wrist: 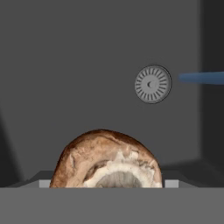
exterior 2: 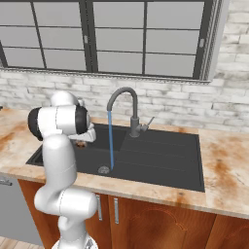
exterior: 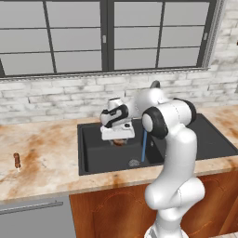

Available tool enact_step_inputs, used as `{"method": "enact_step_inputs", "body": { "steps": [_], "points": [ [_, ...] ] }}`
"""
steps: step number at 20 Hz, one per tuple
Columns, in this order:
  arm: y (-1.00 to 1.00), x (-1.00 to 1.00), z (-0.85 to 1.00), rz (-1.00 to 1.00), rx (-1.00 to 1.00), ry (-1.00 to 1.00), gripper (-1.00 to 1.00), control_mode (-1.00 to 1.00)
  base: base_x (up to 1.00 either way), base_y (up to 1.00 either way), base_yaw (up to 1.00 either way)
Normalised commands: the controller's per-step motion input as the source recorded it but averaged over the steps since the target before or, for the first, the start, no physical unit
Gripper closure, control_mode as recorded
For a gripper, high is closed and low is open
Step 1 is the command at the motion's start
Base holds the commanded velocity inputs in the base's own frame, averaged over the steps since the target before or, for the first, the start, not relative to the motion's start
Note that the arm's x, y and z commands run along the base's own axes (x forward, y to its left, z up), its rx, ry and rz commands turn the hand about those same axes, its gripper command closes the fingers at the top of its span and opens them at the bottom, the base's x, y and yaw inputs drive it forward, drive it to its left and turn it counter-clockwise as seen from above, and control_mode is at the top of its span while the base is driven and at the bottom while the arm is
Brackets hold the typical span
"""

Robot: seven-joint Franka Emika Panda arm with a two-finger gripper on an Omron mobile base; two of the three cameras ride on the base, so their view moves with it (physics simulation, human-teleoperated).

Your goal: Turn on the sink faucet. Then move the mushroom from the counter to the sink. Turn off the sink. Move the vegetable from the sink to the pot next to the stove. Finally move the pot to the front center burner.

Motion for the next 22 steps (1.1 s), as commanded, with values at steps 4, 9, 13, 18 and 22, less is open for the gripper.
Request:
{"method": "enact_step_inputs", "body": {
  "steps": [4, 9, 13, 18, 22],
  "points": [
    [0.00, 0.05, -0.52, 0.00, 0.00, -0.04, 1.00, -1.00, 0.00, 0.00, 0.00],
    [0.00, 0.12, -0.56, -0.01, 0.00, -0.02, 1.00, -1.00, 0.00, 0.00, 0.00],
    [0.00, 0.24, -0.56, -0.01, 0.00, -0.02, 1.00, -1.00, 0.00, 0.00, 0.00],
    [0.00, 0.34, -0.46, -0.02, 0.00, -0.01, 1.00, -1.00, 0.00, 0.00, 0.00],
    [0.00, 0.44, -0.40, -0.01, 0.00, 0.00, 1.00, -1.00, 0.00, 0.00, 0.00]
  ]
}}
